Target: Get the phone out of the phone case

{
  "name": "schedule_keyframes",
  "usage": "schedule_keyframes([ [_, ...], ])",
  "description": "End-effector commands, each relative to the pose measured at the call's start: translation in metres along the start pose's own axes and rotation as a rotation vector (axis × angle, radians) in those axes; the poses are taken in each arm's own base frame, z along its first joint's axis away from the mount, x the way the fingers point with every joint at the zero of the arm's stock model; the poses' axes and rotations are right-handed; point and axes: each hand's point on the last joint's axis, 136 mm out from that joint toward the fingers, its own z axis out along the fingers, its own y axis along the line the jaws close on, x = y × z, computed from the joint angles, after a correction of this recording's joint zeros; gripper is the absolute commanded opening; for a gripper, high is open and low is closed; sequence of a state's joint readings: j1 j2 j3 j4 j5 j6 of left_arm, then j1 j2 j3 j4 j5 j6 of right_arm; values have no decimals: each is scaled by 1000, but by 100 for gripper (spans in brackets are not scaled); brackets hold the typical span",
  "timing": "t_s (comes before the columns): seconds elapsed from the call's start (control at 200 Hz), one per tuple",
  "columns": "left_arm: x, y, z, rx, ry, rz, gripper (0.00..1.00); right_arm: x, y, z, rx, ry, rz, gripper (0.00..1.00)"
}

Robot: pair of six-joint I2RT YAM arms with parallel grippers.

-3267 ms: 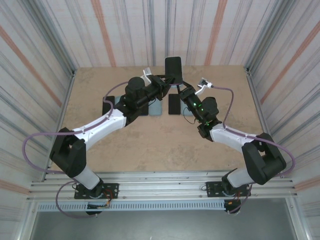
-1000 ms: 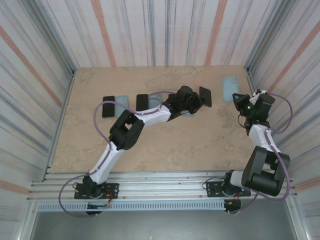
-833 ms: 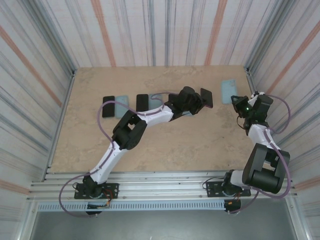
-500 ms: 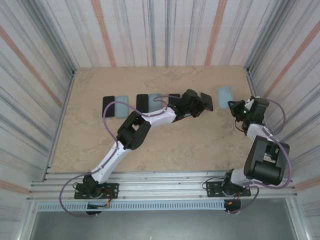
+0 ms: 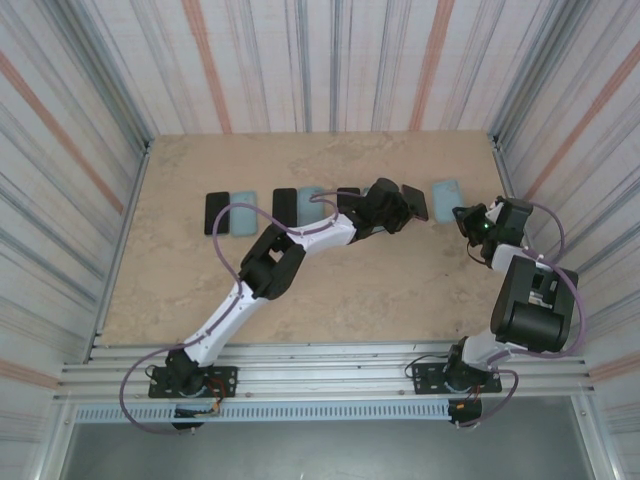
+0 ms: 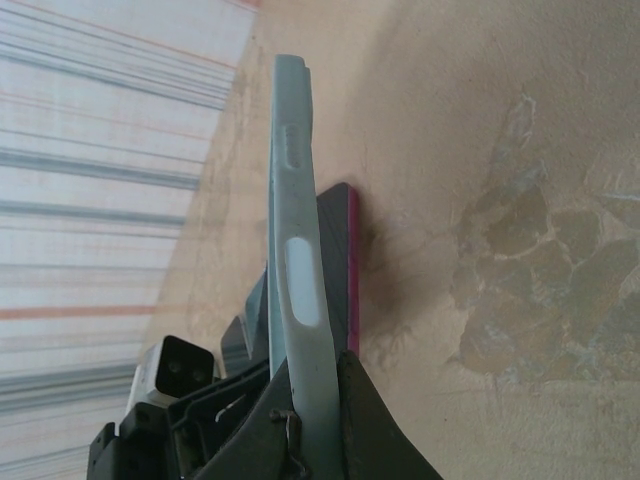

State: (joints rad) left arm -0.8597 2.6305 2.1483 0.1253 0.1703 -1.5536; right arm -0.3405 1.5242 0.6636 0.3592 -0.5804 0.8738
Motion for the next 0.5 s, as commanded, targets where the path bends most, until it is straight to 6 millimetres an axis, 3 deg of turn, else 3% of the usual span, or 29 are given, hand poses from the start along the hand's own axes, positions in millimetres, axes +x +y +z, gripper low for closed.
schedule_keyframes([
  [0.0,3,0,5,-14,-12,-6,16,-2,6,5,-16,4,-38,0],
  [0.496,10,-5,-10,-73,12,58,48,4,-5,15,13,31,-31,0],
])
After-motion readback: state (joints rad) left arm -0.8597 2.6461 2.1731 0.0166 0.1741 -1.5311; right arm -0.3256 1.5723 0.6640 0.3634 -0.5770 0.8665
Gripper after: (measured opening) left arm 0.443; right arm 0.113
